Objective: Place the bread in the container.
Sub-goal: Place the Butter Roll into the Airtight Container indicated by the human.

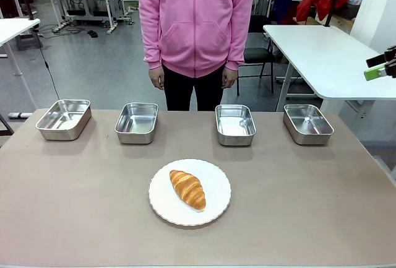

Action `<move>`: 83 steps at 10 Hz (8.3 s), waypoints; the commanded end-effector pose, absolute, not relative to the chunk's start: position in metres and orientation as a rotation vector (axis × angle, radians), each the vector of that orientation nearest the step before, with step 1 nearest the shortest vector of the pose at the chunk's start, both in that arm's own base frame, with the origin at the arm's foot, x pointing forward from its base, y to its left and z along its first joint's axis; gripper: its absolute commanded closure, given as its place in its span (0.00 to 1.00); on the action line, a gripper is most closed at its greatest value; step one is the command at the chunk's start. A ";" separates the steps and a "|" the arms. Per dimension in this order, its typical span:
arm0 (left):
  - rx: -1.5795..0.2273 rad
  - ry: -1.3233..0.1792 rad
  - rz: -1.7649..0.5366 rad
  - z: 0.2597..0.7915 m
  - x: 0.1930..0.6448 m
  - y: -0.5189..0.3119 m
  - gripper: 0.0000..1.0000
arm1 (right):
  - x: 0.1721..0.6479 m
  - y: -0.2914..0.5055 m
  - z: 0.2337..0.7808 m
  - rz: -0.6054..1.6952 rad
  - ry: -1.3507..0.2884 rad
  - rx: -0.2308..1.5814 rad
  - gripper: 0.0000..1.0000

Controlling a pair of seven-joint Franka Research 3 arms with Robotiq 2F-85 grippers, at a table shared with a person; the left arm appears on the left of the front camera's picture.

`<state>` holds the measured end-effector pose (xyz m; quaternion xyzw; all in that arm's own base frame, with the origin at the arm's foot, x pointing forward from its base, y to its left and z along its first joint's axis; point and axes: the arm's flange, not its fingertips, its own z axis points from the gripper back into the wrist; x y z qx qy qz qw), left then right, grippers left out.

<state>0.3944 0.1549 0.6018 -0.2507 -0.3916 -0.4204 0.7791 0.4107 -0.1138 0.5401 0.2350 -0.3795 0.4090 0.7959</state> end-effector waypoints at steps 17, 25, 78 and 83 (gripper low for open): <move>-0.542 -0.850 -0.909 0.602 0.393 0.155 0.00 | 0.410 -0.113 0.542 0.883 -0.821 0.507 0.00; -0.542 -0.850 -0.909 0.602 0.393 0.155 0.00 | 0.410 -0.113 0.542 0.883 -0.821 0.507 0.00; -0.254 -0.183 -0.418 0.561 0.290 -0.295 0.00 | 0.410 -0.113 0.542 0.883 -0.821 0.507 0.00; -0.269 -0.120 -0.298 0.512 0.297 -0.341 0.00 | 0.410 -0.113 0.542 0.883 -0.821 0.507 0.00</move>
